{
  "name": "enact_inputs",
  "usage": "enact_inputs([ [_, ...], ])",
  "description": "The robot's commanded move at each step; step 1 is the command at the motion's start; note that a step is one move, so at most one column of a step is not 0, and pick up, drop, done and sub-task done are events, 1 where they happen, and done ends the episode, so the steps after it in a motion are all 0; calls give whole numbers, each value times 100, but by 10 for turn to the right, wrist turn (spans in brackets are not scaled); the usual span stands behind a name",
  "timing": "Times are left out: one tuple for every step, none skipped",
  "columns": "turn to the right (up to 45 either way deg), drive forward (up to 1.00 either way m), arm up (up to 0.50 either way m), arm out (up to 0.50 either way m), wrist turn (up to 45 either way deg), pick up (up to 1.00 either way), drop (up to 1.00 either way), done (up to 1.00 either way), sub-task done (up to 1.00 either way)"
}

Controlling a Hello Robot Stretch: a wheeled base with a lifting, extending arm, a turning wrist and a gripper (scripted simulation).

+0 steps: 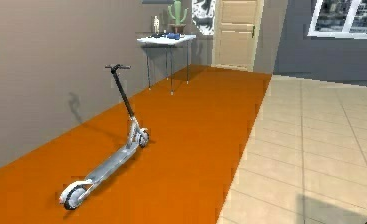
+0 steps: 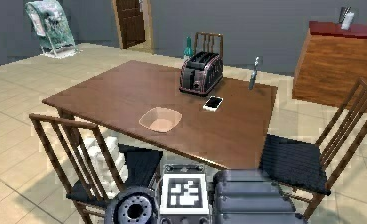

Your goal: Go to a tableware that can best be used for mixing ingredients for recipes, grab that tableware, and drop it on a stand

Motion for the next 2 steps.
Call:
enact_inputs([
  [0,0,0,50,0,0,0,0,0],
  [0,0,0,0,450,0,0,0,0],
])
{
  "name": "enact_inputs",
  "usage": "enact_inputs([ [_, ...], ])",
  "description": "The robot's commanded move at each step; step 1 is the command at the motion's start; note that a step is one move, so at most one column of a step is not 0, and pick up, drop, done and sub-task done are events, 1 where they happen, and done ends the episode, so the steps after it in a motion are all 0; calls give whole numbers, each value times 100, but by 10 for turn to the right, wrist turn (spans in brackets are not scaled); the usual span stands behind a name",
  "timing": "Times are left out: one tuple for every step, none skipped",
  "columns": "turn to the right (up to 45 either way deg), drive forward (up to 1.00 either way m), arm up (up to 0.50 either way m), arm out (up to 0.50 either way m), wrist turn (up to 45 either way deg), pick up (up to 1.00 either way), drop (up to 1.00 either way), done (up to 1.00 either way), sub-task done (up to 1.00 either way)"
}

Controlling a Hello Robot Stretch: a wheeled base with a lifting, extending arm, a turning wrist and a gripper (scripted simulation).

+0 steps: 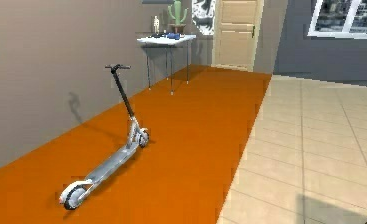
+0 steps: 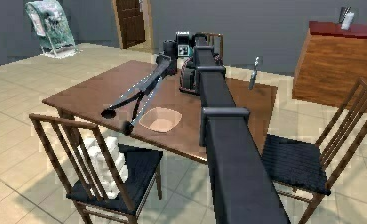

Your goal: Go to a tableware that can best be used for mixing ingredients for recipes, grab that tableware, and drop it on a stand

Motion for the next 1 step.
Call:
enact_inputs([
  [0,0,0,0,450,0,0,0,0],
])
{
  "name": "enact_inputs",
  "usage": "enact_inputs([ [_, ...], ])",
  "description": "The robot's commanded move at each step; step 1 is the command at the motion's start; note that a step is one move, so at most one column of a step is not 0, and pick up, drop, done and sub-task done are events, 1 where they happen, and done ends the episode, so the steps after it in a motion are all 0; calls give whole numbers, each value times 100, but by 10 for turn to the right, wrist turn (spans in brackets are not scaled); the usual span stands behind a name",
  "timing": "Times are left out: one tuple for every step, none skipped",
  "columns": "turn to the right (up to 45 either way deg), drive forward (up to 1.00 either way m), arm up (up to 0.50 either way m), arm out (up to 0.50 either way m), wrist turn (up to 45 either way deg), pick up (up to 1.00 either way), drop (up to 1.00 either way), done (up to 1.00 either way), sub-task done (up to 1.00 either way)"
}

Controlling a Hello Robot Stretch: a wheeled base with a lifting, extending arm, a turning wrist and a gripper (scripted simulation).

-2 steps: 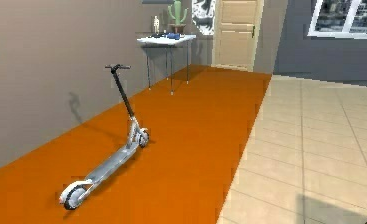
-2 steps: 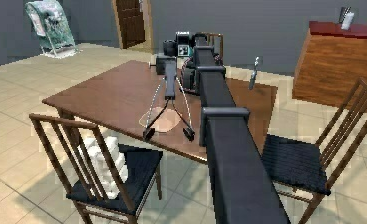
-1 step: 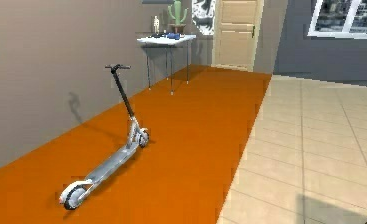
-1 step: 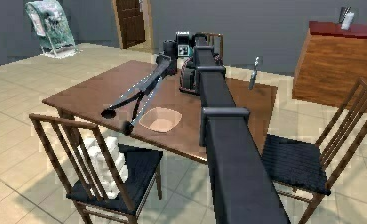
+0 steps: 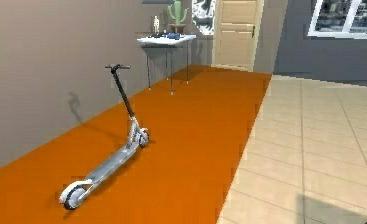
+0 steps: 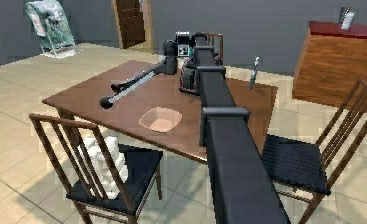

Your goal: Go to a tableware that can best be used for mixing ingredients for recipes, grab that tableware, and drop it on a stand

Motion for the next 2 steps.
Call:
enact_inputs([
  [0,0,0,0,450,0,0,0,0],
  [0,0,0,0,330,0,0,0,0],
])
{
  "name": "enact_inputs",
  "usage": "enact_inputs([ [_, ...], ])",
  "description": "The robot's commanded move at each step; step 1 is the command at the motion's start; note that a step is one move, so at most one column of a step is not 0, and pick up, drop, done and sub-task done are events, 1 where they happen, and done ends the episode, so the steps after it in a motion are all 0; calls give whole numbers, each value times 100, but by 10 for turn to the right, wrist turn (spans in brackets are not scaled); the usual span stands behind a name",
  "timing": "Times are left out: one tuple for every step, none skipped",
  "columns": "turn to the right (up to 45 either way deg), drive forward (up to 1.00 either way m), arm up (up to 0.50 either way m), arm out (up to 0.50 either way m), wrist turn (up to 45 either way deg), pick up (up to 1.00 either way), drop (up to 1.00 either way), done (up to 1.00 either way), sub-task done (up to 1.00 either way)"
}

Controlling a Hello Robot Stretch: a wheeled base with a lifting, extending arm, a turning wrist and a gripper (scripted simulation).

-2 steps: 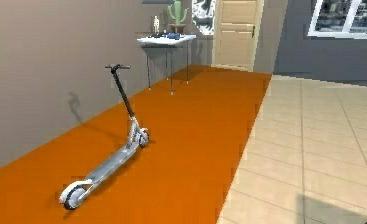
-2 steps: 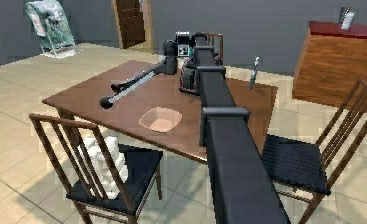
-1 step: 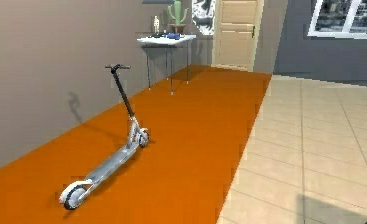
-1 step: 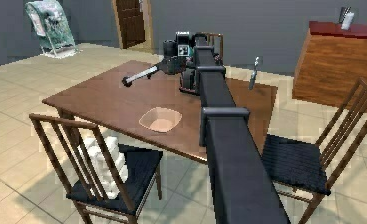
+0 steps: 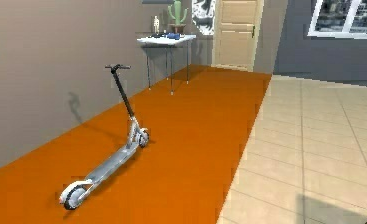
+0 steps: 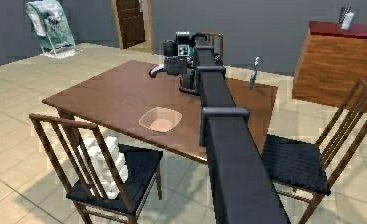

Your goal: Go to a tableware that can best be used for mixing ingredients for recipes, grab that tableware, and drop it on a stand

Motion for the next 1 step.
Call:
enact_inputs([
  [0,0,-30,0,0,0,0,0,0],
])
